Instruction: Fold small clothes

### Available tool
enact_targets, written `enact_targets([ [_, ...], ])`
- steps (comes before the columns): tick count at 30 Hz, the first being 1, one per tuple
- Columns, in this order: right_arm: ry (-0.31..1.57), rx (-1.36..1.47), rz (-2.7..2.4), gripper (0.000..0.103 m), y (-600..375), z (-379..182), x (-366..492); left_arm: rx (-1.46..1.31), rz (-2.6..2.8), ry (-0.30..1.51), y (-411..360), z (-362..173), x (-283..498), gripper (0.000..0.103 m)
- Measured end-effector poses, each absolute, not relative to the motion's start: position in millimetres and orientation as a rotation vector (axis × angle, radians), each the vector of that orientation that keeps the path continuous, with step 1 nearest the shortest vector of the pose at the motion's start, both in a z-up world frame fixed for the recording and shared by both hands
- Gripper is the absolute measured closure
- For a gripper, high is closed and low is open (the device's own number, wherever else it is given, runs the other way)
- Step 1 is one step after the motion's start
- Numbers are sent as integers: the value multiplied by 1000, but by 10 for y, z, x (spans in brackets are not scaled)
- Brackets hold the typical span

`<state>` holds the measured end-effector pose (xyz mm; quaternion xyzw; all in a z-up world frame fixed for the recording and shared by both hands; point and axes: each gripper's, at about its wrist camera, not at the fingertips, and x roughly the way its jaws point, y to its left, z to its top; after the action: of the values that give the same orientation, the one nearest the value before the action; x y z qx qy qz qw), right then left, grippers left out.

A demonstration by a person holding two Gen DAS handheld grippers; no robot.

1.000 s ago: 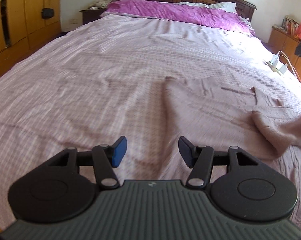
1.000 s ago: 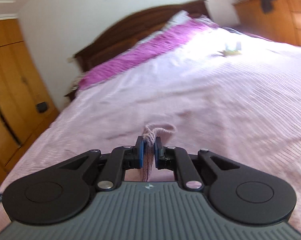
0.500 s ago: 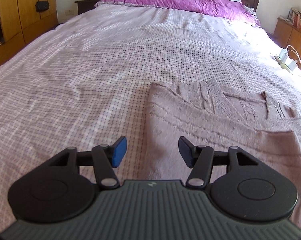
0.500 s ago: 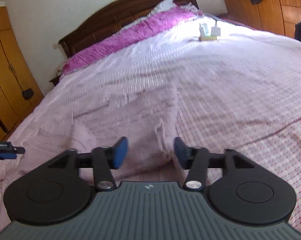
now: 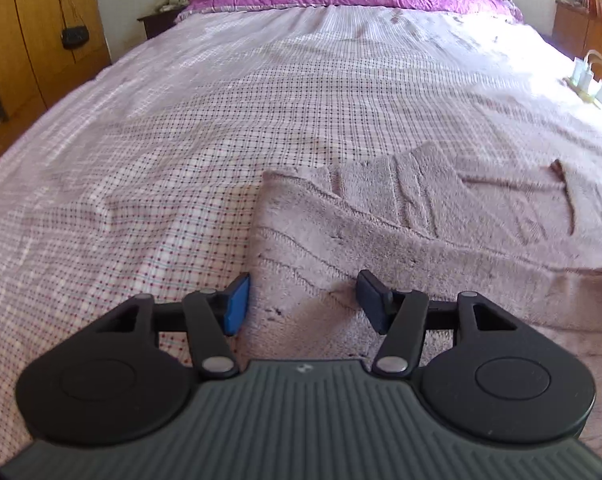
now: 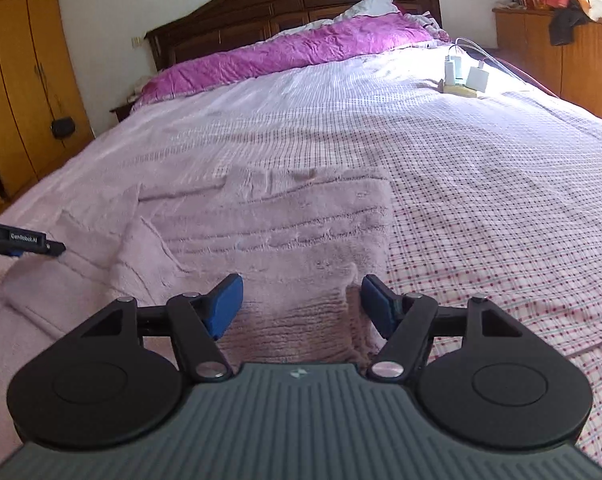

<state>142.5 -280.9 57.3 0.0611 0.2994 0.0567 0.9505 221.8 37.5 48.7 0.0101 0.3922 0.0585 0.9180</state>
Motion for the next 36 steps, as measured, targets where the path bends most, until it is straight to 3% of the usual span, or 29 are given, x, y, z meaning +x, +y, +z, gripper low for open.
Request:
enact_targets([
  [3,617,74,116,34,-2750,535,1438,79,116,771,318,454,2166,45],
  [4,617,56,118,38,-2734,524,1448,81,114,753,322,449,2145,66],
  [5,616,34,113,47,-2705,524,1442,89,127,738,325,444,2119,87],
  [7,606,-7,101,70,-2654,556,1417,117,138,688,313,476,2031,88],
  [8,596,-22,98,89,-2633,591,1401,131,132,656,317,503,1977,88],
  [9,585,-18,107,92,-2638,643,1385,146,133,628,326,530,1934,88],
  [17,410,1,119,93,-2555,1232,1369,-200,96,654,1011,486,2009,88],
  [19,381,-16,100,93,-2527,1267,1441,-209,158,627,1099,467,1995,92],
  [27,565,55,-1,93,-2746,656,1815,-279,137,632,1366,575,1925,95],
  [30,602,149,-4,92,-2858,435,1777,-306,51,642,1323,671,1975,83],
  [32,598,179,-1,92,-2887,428,1771,-314,8,660,1239,685,2049,47],
  [34,597,176,1,92,-2878,430,1774,-272,8,663,1088,666,2119,39],
  [36,596,168,4,92,-2867,441,1770,-207,50,668,919,598,2187,39],
])
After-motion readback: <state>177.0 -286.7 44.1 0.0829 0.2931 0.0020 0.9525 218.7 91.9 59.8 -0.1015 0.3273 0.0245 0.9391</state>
